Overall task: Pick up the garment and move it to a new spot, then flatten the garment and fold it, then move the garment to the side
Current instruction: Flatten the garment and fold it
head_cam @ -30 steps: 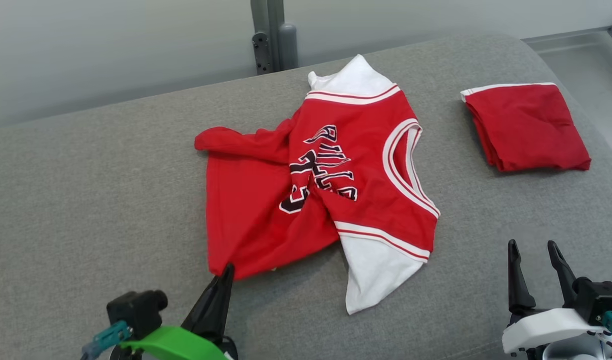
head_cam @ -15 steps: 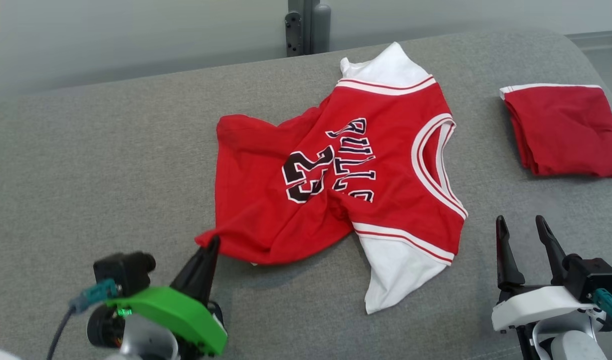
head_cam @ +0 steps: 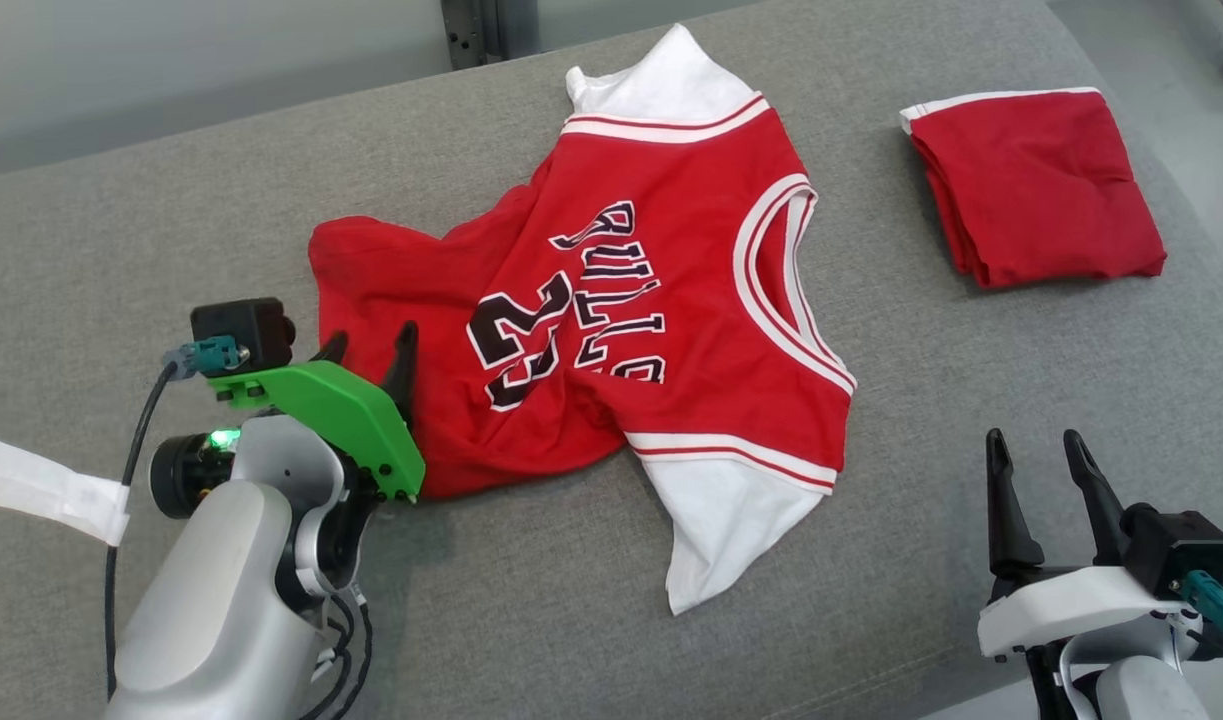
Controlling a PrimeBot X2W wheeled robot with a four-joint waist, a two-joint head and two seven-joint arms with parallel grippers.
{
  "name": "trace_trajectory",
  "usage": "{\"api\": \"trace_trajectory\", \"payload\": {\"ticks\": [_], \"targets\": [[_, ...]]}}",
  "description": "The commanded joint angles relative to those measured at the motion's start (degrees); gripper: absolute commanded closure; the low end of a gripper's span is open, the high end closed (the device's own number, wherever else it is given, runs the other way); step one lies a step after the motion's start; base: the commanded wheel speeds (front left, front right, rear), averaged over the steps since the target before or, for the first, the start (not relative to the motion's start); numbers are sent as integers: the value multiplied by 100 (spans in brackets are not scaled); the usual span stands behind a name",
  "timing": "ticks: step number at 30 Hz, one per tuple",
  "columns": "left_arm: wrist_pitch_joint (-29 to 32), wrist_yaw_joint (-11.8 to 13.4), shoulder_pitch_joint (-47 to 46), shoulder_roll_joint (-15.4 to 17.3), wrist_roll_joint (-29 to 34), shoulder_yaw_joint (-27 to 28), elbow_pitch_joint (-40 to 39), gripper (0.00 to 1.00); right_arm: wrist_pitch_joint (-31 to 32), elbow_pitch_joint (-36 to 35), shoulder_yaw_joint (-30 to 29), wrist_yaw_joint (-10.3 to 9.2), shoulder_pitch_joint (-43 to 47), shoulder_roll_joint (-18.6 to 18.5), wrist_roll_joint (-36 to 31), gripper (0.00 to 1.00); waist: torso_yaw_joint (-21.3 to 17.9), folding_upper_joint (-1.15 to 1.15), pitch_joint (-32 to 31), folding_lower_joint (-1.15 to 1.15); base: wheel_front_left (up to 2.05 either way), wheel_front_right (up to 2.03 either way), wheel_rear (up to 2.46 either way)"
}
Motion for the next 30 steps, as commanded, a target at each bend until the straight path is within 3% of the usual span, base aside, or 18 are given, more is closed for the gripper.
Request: {"api": "trace_trajectory", "payload": {"ticks": [1, 8, 15, 30], "targets": [[-143, -104, 33, 5, -67, 30, 81, 0, -1, 5, -36, -2, 68, -15, -34, 0, -57, 0, -17, 0, 0, 0, 0], [-899, -391, 1041, 138, -455, 416, -464, 0, -1, -37, -110, -2, 171, -16, -184, 0, 17, 0, -272, 0, 0, 0, 0], [-847, -399, 1803, 534, -665, 690, -966, 0, -1, -77, -53, -2, 200, -17, -322, 0, 193, 0, -247, 0, 0, 0, 0], [-883, -872, 1398, 148, -386, -74, -302, 0, -1, -80, -75, -2, 246, -14, -388, 0, -84, 0, -287, 0, 0, 0, 0]]}}
